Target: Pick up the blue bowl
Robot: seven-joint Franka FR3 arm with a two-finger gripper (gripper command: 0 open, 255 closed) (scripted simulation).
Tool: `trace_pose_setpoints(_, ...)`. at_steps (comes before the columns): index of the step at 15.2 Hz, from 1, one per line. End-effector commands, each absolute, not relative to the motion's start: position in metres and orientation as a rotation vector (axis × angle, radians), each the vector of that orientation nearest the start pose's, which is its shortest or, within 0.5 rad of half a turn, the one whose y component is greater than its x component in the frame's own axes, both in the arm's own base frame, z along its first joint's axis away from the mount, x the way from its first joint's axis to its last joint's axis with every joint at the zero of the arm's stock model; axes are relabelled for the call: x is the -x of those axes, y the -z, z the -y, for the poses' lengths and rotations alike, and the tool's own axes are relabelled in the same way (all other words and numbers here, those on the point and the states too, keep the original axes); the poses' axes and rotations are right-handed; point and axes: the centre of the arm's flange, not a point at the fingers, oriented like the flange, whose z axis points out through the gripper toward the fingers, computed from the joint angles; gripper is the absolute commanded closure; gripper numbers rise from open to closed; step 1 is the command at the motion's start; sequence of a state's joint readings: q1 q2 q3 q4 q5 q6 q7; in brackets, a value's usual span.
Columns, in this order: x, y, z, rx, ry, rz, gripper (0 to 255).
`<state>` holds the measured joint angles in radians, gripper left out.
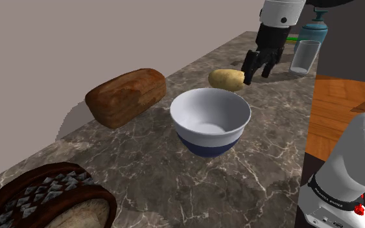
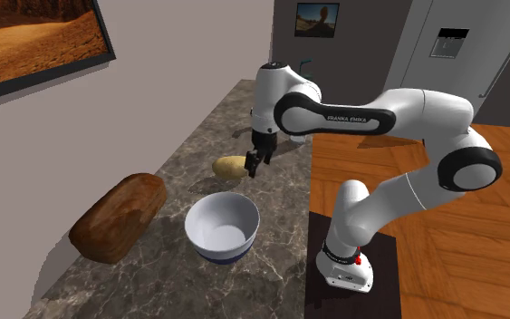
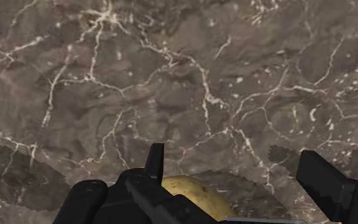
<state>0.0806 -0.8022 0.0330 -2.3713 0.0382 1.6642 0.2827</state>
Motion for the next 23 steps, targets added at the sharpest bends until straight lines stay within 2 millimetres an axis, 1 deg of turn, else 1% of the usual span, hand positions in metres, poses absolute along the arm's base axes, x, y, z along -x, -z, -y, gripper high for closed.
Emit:
trace_pose_setpoints(1, -0.308, -0.601, -0.065, 3.062, 0.143, -0.272, 0)
trace_pose_setpoints(11, -0.306, -0.625, -0.171, 2.917, 0.161, -0.237, 0)
trace_pose_setpoints(12, -0.306, -0.625, -0.172, 2.917, 0.161, -0.237, 0)
trace_pose_setpoints(18, -0.306, -0.593, -0.172, 2.917, 0.161, -0.237, 0)
trace_pose_setpoints(19, -0.306, -0.585, -0.172, 2.917, 0.161, -0.237, 0)
trace_pose_setpoints(21, -0.306, -0.585, -0.172, 2.917, 0.161, -0.237, 0)
trace_pose_setpoints(22, -0.307, -0.585, -0.172, 2.917, 0.161, -0.237, 255)
trace_pose_setpoints(23, -0.307, -0.585, -0.172, 2.917, 0.161, -0.237, 255)
